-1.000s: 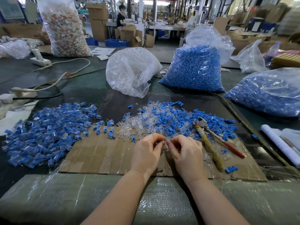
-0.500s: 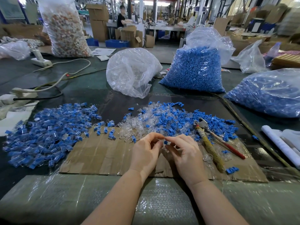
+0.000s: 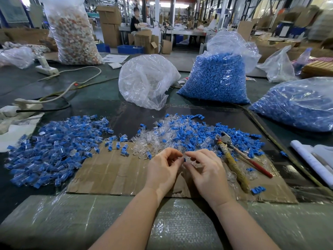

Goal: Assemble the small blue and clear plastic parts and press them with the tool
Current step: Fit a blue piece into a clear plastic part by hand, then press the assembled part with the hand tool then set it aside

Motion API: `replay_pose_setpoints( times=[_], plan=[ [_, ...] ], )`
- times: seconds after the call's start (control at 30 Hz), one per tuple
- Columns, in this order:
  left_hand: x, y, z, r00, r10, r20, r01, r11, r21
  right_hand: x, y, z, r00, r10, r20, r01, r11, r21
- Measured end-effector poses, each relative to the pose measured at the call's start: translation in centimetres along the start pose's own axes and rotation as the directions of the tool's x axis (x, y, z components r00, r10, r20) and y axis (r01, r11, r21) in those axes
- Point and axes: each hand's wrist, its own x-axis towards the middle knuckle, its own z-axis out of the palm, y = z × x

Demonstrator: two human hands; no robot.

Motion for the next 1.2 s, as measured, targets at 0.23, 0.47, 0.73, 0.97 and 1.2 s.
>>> replay_pose_setpoints(
  times=[0.23, 0.47, 0.73, 0.97, 1.2],
  plan=[
    [0.1, 0.0, 0.0, 0.999, -0.041, -0.018, 0.039, 0.996, -0.075, 2.4, 2.5, -4.0, 0.899, 0.427, -0.1, -0.428, 0.803, -0.415],
    [0.4, -0.2, 0.2, 0.999, -0.035, -0.018, 0.034, 0.999, -0.04, 4.0, 4.4, -6.5, 0.585, 0.795, 0.158, -0.527, 0.521, -0.672],
    [0.6, 0.1, 0.0, 0.997, -0.073, -0.011, 0.072, 0.994, -0.078, 4.1, 4.0, -6.3, 0.649, 0.757, 0.076, -0.557, 0.541, -0.63],
    [1.3, 1.2, -0.4, 0.982, -0.186, 0.006, 0.179, 0.937, -0.3, 4.4, 2.3, -6.9, 0.823, 0.551, 0.136, -0.403, 0.736, -0.544],
    [3.1, 2.0, -1.0, 0.966, -0.26, 0.014, 0.235, 0.85, -0.472, 4.4, -1.7, -6.8, 0.724, 0.423, 0.545, -0.515, 0.857, 0.019]
  ],
)
